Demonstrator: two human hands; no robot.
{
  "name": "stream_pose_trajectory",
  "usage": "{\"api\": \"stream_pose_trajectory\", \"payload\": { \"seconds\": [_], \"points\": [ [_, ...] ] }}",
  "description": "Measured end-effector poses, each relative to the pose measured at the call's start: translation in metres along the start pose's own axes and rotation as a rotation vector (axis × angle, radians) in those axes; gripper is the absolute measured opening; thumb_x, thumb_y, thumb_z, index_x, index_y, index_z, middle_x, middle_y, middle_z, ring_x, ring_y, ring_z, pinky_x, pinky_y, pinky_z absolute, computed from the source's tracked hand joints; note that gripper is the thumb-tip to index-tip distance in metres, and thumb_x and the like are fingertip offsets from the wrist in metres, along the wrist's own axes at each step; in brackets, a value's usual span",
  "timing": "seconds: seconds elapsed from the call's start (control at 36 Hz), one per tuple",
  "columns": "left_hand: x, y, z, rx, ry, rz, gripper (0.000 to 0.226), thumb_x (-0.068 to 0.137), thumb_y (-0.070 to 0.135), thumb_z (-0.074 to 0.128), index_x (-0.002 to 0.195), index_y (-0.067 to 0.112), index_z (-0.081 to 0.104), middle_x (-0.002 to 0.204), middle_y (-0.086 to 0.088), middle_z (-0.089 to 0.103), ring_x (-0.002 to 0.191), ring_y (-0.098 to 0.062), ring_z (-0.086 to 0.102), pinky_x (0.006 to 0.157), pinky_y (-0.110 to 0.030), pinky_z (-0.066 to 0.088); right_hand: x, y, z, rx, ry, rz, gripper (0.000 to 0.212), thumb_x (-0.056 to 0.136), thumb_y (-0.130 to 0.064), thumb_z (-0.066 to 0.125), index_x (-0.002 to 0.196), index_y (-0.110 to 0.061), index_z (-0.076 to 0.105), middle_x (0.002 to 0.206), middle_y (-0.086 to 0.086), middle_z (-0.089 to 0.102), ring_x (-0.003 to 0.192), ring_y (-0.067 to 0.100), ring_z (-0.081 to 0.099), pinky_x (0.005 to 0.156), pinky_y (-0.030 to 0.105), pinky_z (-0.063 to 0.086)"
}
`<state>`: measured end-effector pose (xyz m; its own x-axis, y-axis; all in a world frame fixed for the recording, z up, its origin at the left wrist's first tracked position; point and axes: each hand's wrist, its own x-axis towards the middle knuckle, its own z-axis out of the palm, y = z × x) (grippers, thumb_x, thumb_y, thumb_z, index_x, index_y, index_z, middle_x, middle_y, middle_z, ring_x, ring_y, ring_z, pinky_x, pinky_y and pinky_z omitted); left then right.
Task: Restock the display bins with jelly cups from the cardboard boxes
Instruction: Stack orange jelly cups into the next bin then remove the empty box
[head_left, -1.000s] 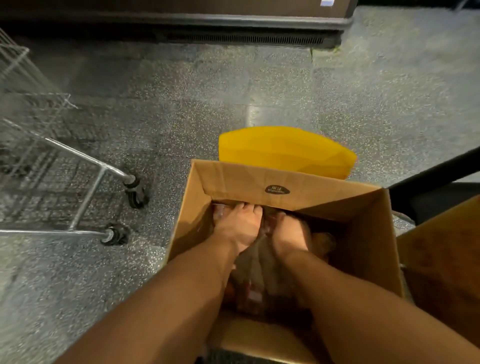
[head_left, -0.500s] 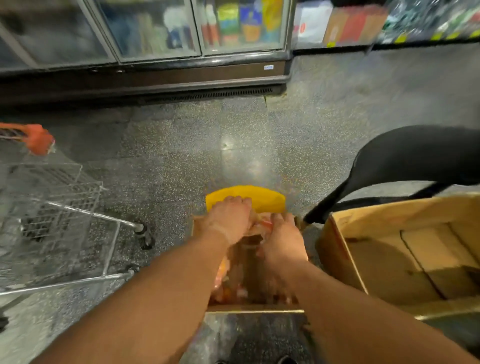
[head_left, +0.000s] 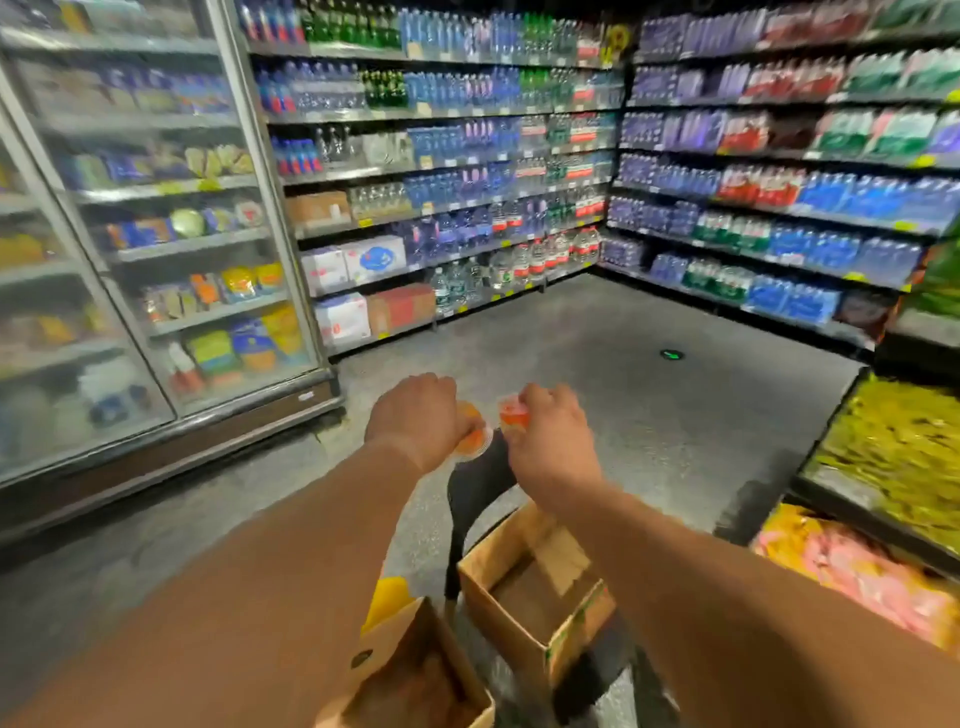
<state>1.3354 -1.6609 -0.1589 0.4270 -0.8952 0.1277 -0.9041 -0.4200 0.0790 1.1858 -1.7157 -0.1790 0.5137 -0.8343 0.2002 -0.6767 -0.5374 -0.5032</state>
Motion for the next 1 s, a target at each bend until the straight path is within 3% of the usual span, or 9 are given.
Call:
{"api": "stream_pose_trajectory", "payload": {
  "seconds": [0.14,0.31,0.44,0.56,0.81,1.0],
  "points": [
    [-0.005,0.077,-0.066,-0.07,0.058,0.165,0.03,0.092,0.051,0.059,0.087,0.023,0.051,0.098,-0.004,0.062,0.084,-0.023,0.055,0.064,-0.034,0.038,-0.039,0.017,-0.1,-0.029,0.203,0.064,0.034,0.09,-0.01,0.06,0.123,-0.011,0.055,0.124,0.013,0.05,0.116,0.03,0.051,0.096,0.032,0.042],
    [-0.033,0.204,-0.121,-0.012,0.092,0.408,0.029,0.093,0.05,0.057,0.094,0.021,0.058,0.102,-0.002,0.064,0.088,-0.022,0.061,0.065,-0.034,0.043,-0.101,0.065,-0.209,-0.065,0.42,0.178,0.034,0.092,-0.019,0.059,0.125,-0.012,0.054,0.125,0.015,0.047,0.115,0.036,0.05,0.091,0.038,0.042],
    [-0.072,0.312,-0.149,-0.02,0.131,0.576,0.035,0.091,0.049,0.059,0.105,0.017,0.063,0.108,-0.007,0.063,0.098,-0.029,0.062,0.071,-0.037,0.045,-0.165,0.119,-0.289,-0.123,0.575,0.284,0.036,0.092,-0.021,0.059,0.126,-0.009,0.055,0.123,0.017,0.052,0.116,0.036,0.05,0.098,0.04,0.039],
    [-0.11,0.395,-0.162,-0.027,0.189,0.689,0.027,0.088,0.041,0.06,0.101,0.017,0.064,0.107,-0.008,0.067,0.1,-0.031,0.065,0.072,-0.037,0.048,-0.223,0.167,-0.343,-0.135,0.732,0.35,0.027,0.096,-0.025,0.057,0.117,-0.008,0.058,0.117,0.017,0.054,0.108,0.038,0.053,0.092,0.042,0.042],
    [-0.213,0.589,-0.151,-0.107,0.213,0.894,0.044,0.09,0.061,0.06,0.105,0.019,0.062,0.11,-0.005,0.066,0.102,-0.028,0.064,0.079,-0.038,0.052,-0.364,0.291,-0.445,-0.191,0.797,0.509,0.035,0.096,-0.027,0.059,0.128,-0.01,0.055,0.128,0.016,0.049,0.115,0.038,0.051,0.097,0.043,0.045],
    [-0.279,0.74,-0.15,-0.119,0.11,1.0,0.04,0.093,0.058,0.06,0.088,0.019,0.051,0.103,-0.007,0.066,0.094,-0.029,0.062,0.072,-0.038,0.049,-0.459,0.394,-0.536,-0.249,0.782,0.699,0.039,0.096,-0.025,0.059,0.133,-0.013,0.051,0.134,0.013,0.045,0.12,0.036,0.05,0.1,0.042,0.044]
  ]
}}
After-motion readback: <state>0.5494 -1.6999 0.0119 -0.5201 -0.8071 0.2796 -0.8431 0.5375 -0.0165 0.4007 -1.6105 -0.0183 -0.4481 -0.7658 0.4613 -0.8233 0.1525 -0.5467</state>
